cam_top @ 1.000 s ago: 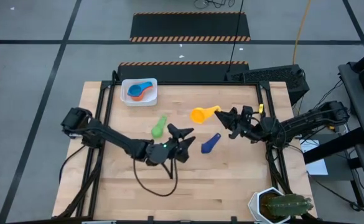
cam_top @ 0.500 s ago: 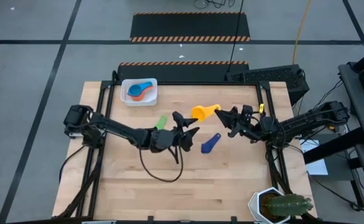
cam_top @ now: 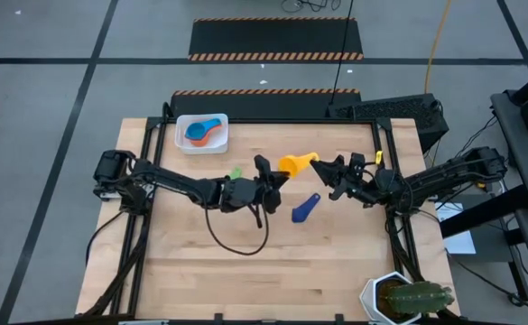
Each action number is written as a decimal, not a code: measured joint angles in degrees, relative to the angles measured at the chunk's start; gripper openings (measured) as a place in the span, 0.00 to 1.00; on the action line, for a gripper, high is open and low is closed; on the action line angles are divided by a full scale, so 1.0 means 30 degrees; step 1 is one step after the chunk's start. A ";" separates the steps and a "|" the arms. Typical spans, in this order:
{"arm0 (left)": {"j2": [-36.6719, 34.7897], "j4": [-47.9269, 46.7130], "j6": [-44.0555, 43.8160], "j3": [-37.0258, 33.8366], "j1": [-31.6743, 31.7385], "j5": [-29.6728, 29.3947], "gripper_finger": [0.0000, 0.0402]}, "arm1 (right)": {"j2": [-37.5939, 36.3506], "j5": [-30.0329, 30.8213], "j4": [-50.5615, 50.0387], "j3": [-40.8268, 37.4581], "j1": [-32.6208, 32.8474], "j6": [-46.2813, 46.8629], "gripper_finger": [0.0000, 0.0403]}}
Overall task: Nest measuring cups in basket
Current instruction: Stack the yellow measuring cup into the light blue measuring cup
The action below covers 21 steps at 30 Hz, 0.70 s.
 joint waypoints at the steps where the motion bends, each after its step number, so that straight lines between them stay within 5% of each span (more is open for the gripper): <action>1: 0.0000 -0.0013 0.0175 0.0000 -0.0003 0.0049 0.08 | 0.0000 -0.0006 -0.0023 0.0000 0.0000 0.0021 0.00; 12: -0.0019 -0.0164 0.0359 0.0000 -0.0030 0.0141 0.03 | 0.0000 0.0037 -0.0081 0.0000 -0.0007 0.0021 0.05; 21: -0.2820 -0.5664 -0.1085 -0.0015 0.0061 0.0660 0.02 | -0.0015 -0.0138 -0.1334 0.0000 0.0153 -0.1281 0.24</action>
